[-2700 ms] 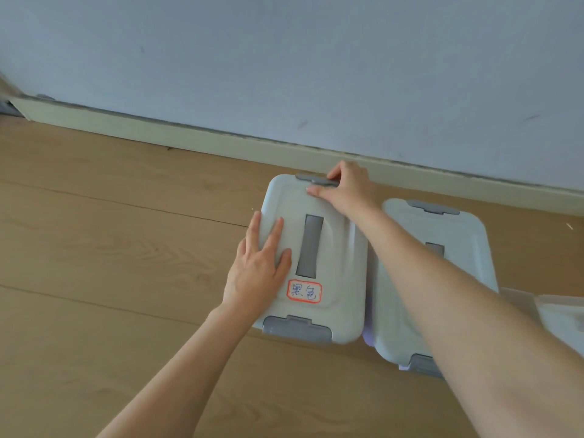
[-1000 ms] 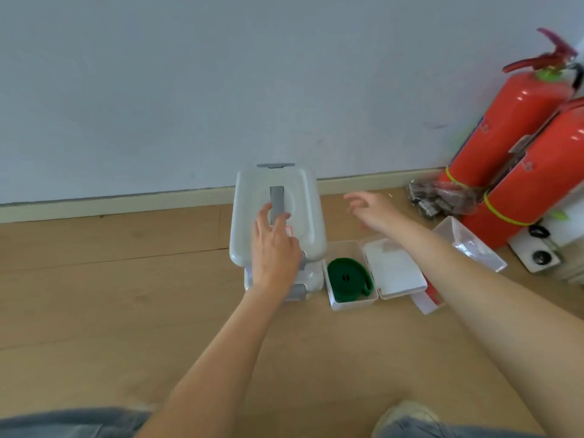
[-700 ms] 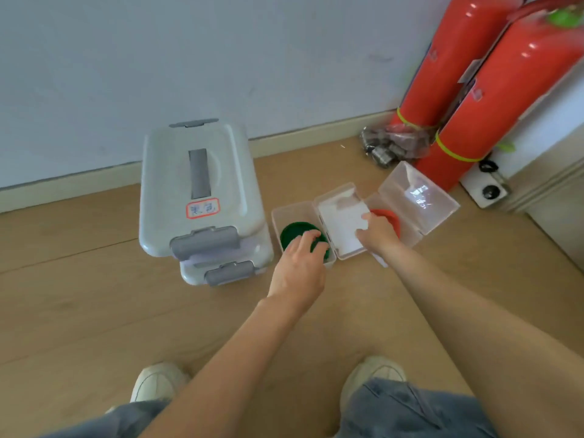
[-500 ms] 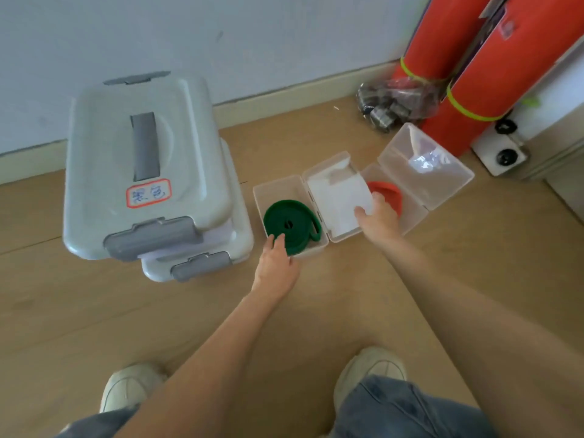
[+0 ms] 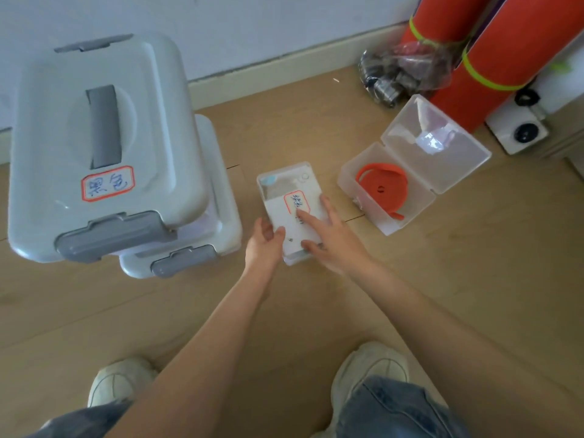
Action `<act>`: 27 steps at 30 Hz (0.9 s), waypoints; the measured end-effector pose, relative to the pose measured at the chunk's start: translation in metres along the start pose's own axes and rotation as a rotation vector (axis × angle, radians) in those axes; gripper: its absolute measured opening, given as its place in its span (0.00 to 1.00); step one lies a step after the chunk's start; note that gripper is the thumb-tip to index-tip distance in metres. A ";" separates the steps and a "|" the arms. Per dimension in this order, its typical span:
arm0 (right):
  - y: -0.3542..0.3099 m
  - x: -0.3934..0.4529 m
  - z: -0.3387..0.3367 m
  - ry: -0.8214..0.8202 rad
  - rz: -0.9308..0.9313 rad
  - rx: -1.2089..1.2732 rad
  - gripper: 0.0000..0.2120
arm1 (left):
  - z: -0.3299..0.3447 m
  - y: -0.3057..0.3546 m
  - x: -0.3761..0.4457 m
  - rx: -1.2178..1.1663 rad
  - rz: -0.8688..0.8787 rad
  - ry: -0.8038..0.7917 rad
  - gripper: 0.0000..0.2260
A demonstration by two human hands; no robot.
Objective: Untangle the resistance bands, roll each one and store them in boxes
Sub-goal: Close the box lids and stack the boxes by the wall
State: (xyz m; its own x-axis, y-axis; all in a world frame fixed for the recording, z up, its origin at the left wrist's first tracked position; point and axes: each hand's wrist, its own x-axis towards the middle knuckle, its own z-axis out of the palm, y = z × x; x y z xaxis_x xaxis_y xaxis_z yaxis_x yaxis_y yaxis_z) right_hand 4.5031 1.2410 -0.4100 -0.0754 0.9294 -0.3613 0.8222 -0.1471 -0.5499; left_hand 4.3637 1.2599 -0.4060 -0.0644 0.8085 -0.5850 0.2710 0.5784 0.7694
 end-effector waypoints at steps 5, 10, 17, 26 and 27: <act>0.002 -0.008 0.001 -0.054 -0.001 -0.153 0.29 | 0.006 -0.010 0.006 -0.025 -0.036 0.026 0.19; -0.012 -0.007 0.001 -0.104 0.104 -0.253 0.30 | 0.005 -0.009 0.003 -0.024 -0.015 0.043 0.22; -0.008 0.001 -0.054 -0.068 0.084 -0.277 0.26 | 0.011 0.026 -0.005 0.654 0.342 0.043 0.26; 0.074 0.013 -0.168 0.365 0.342 -0.468 0.36 | 0.087 0.061 0.005 0.942 0.438 -0.164 0.30; 0.081 0.014 -0.173 0.349 0.428 -0.437 0.38 | 0.090 0.058 0.007 1.007 0.391 -0.146 0.30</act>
State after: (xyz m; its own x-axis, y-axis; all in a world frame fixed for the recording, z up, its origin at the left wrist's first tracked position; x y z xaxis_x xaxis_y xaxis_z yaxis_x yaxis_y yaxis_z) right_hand 4.6660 1.3009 -0.3295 0.4304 0.8855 -0.1750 0.8962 -0.4423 -0.0339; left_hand 4.4659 1.2896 -0.3889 0.2936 0.8579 -0.4217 0.9147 -0.1239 0.3848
